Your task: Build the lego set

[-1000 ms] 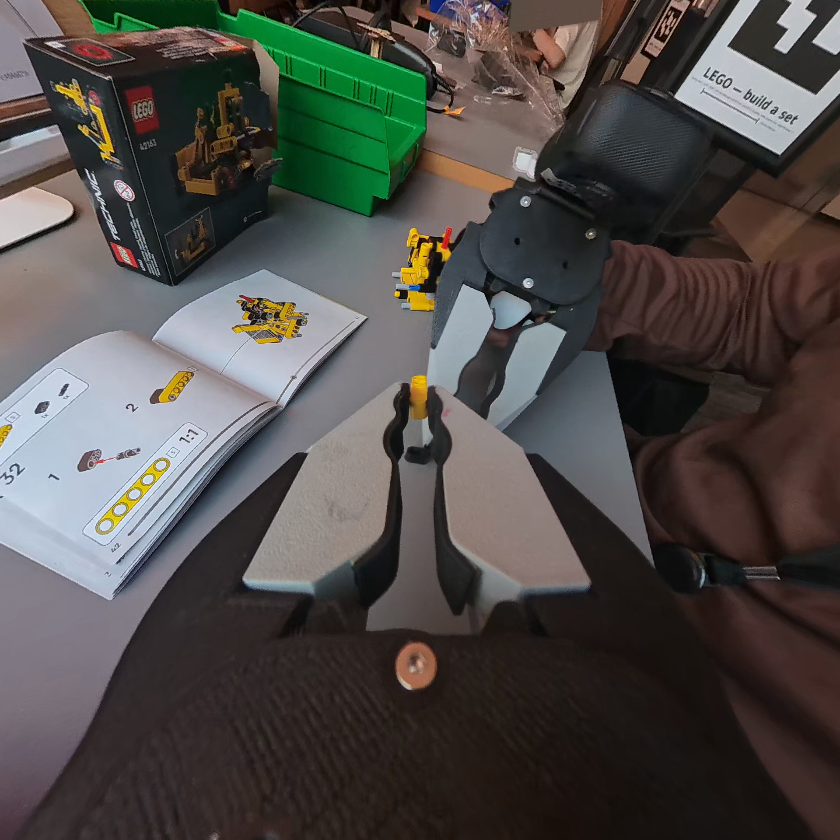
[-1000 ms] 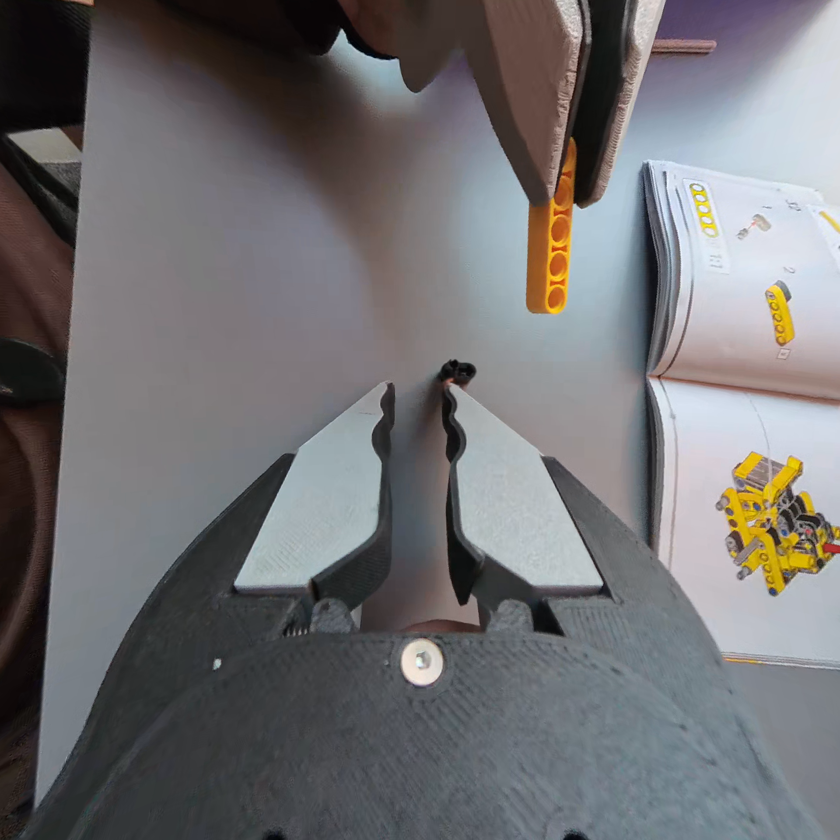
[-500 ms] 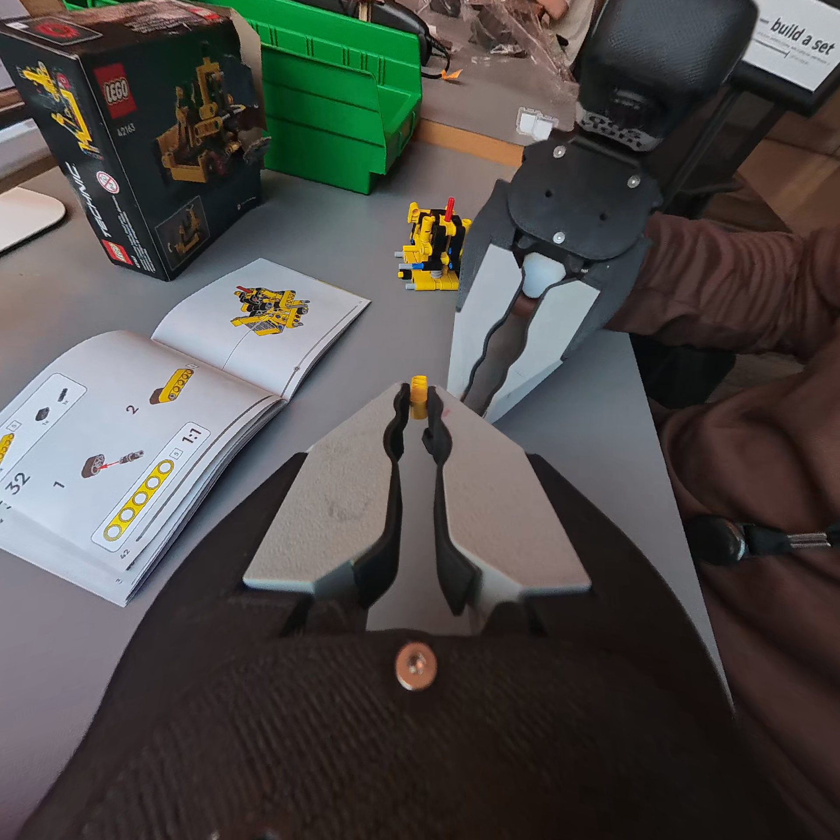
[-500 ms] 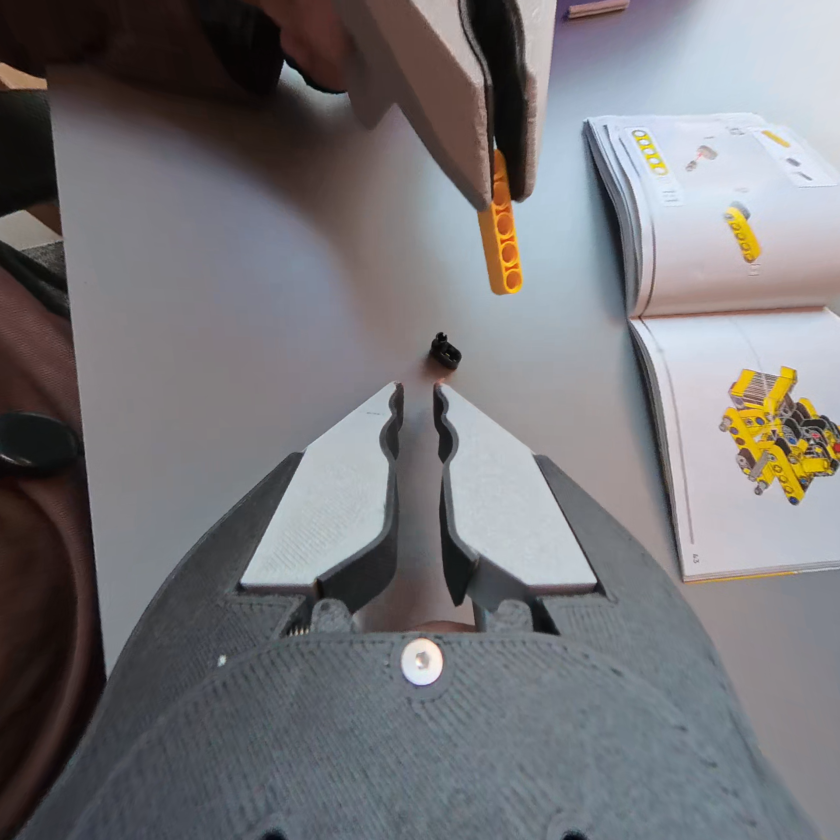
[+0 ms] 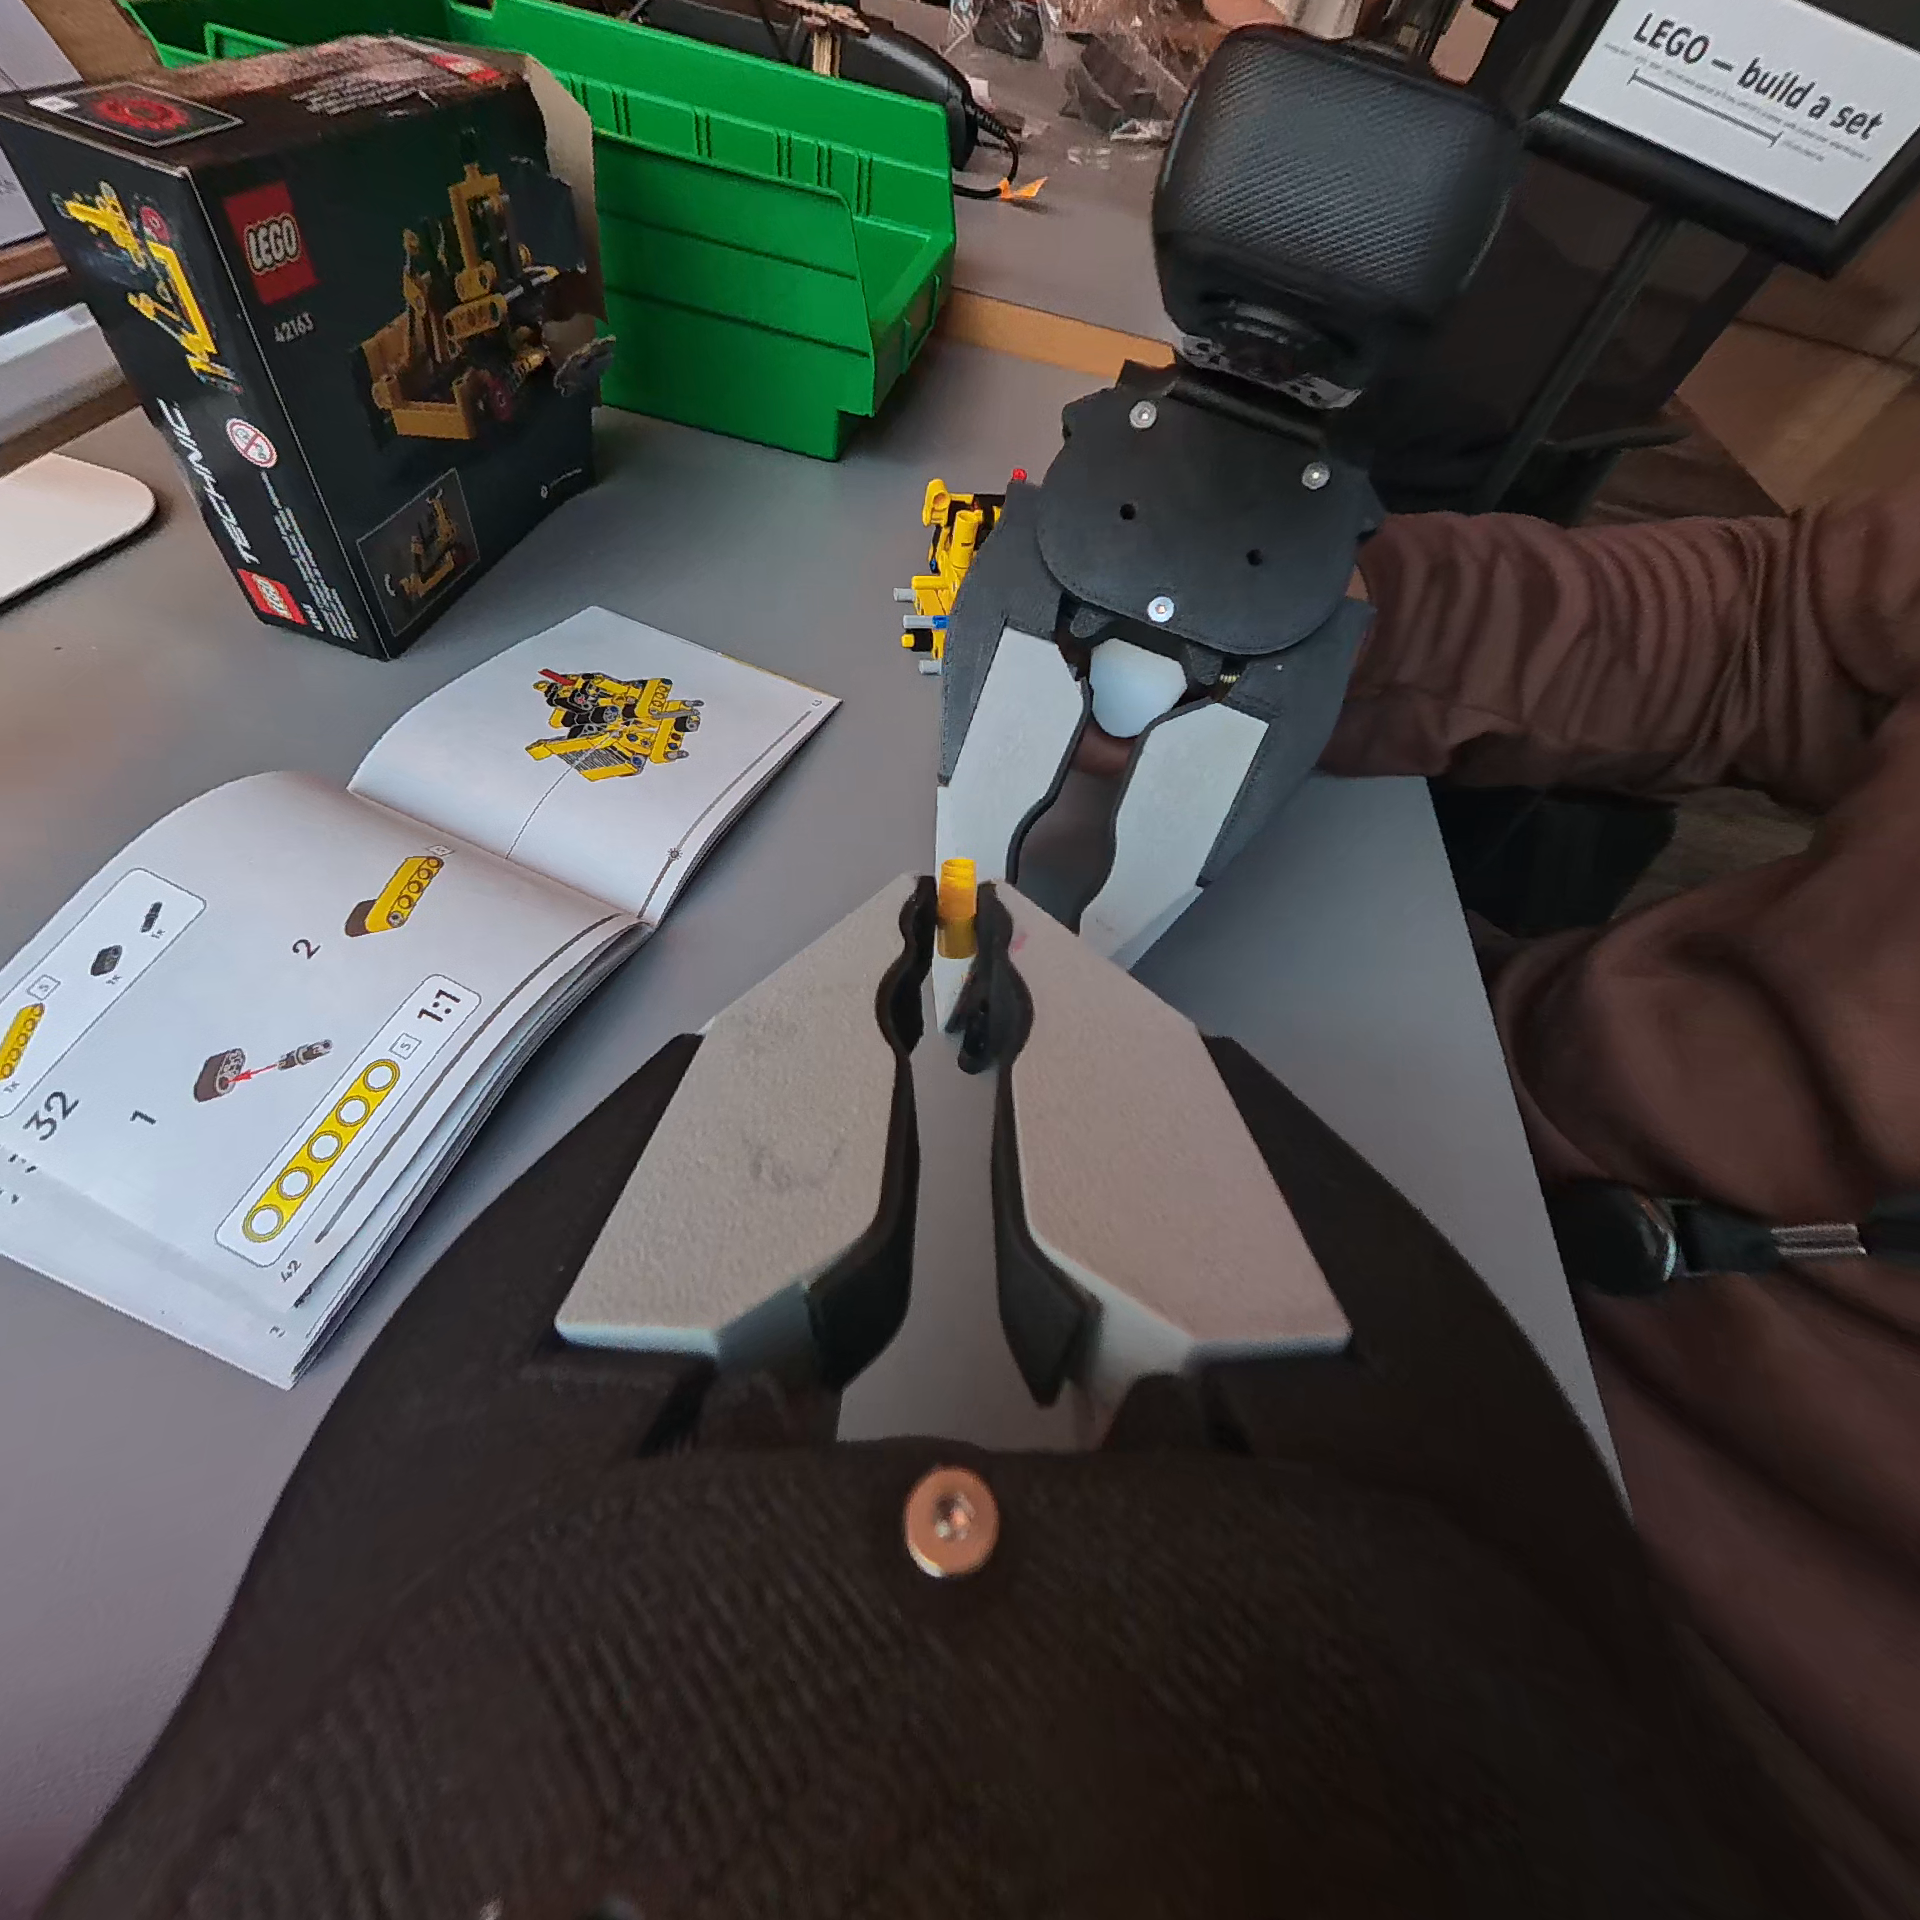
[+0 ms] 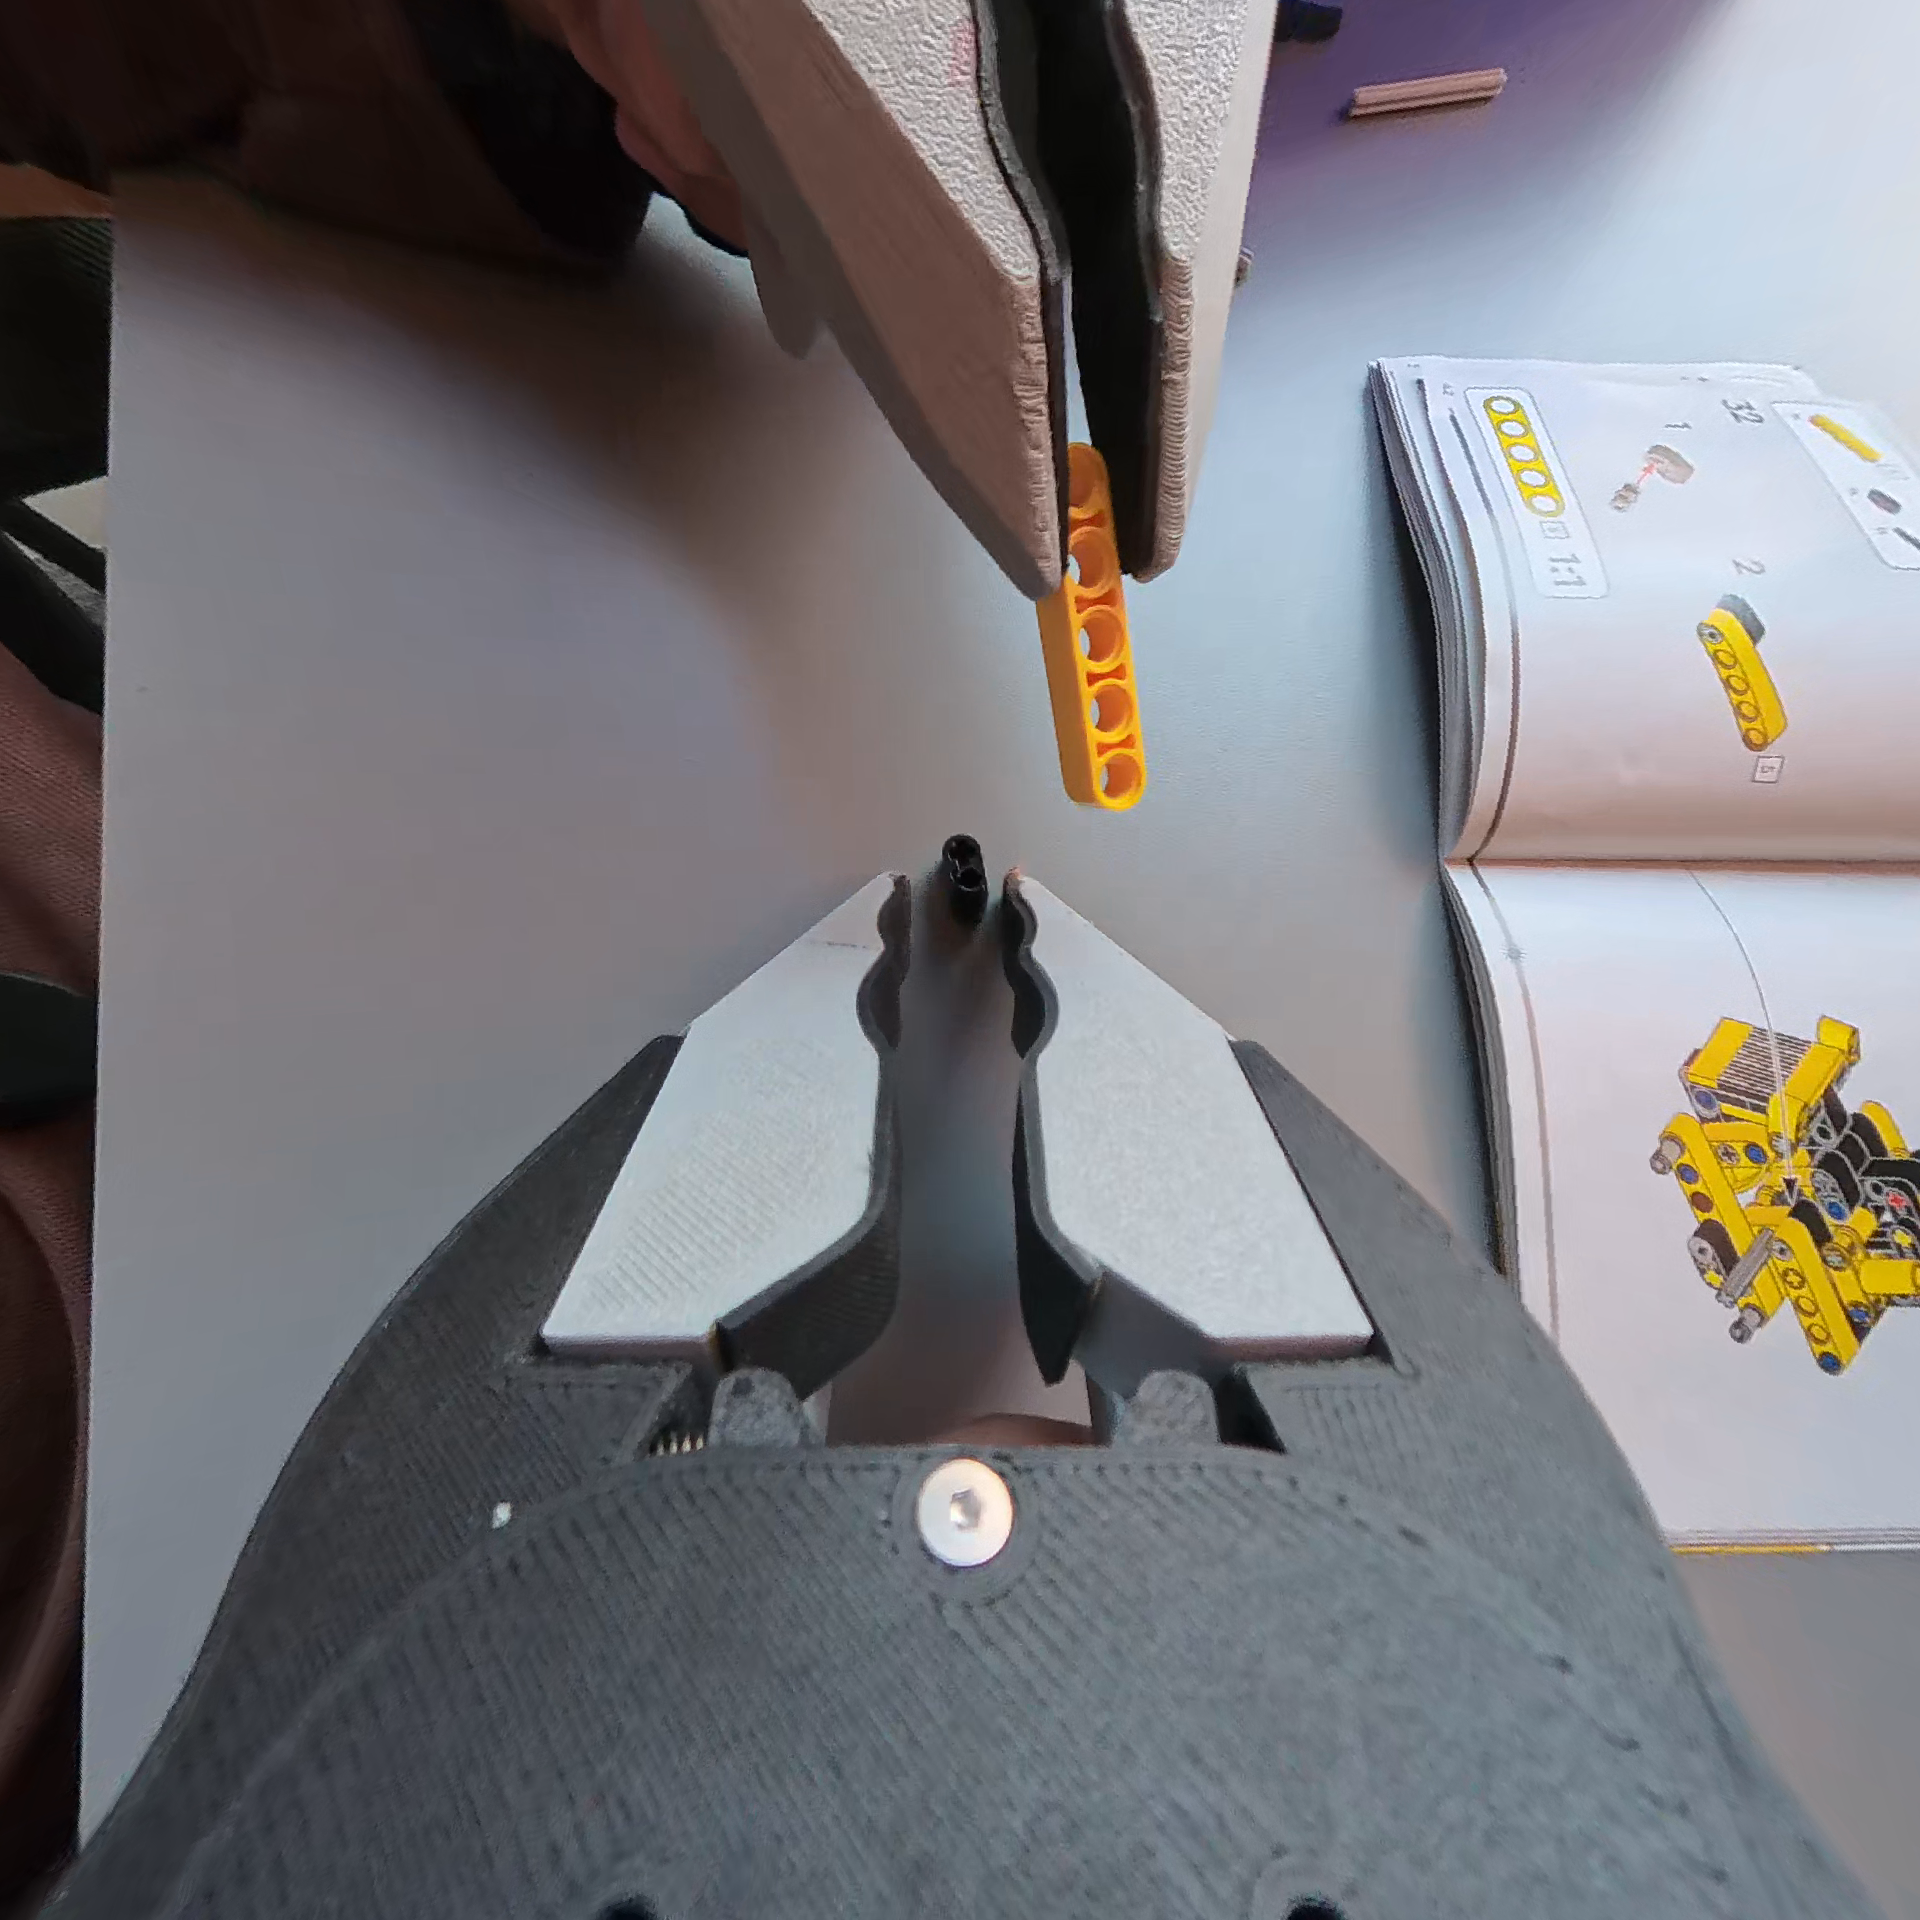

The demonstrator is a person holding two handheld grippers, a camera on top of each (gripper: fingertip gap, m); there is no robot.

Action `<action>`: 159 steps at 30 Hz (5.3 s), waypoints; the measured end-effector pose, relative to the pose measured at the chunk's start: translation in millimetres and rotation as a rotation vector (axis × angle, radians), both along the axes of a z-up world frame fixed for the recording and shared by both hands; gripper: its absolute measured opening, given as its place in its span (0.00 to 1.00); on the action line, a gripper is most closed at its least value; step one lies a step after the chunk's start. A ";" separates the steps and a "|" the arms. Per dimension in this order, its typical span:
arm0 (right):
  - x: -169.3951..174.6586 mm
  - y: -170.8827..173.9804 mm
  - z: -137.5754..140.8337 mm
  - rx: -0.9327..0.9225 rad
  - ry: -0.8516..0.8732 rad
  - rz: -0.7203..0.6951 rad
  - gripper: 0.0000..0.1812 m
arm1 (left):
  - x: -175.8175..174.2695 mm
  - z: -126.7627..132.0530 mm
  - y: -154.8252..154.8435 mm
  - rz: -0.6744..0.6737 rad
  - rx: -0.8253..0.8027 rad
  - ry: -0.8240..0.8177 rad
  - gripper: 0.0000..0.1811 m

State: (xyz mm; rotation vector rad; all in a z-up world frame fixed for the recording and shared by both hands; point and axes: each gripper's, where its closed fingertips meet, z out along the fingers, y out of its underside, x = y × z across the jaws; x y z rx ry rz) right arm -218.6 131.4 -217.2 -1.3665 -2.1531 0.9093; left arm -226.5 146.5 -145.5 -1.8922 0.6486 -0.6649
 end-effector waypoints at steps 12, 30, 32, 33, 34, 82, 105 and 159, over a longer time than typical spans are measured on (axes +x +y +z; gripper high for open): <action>7.3 16.3 35.3 0.016 0.160 -0.066 0.08 | 2.8 2.8 -2.7 -0.025 0.030 0.002 0.03; 8.3 9.7 37.8 0.008 0.189 0.009 0.02 | 9.2 -24.2 -12.1 -0.098 -0.071 0.096 0.03; 8.6 8.4 32.4 0.019 0.170 0.014 0.02 | 9.0 -31.6 -12.3 -0.099 -0.102 0.114 0.03; 8.6 8.0 30.9 0.019 0.164 0.014 0.02 | 9.3 -32.8 -12.2 -0.100 -0.104 0.119 0.03; 8.3 8.1 30.1 0.017 0.162 0.011 0.02 | 9.6 -33.1 -12.4 -0.102 -0.101 0.124 0.03; 6.0 3.3 20.0 0.052 0.158 0.016 0.02 | 7.8 -49.0 -14.5 -0.109 -0.106 0.247 0.09; 3.9 4.6 19.7 0.070 0.177 0.009 0.07 | 8.2 -47.6 -16.3 -0.130 -0.074 0.278 0.03; 2.2 3.1 12.1 0.150 0.148 0.075 0.02 | 6.8 -56.2 -16.2 -0.129 -0.098 0.323 0.03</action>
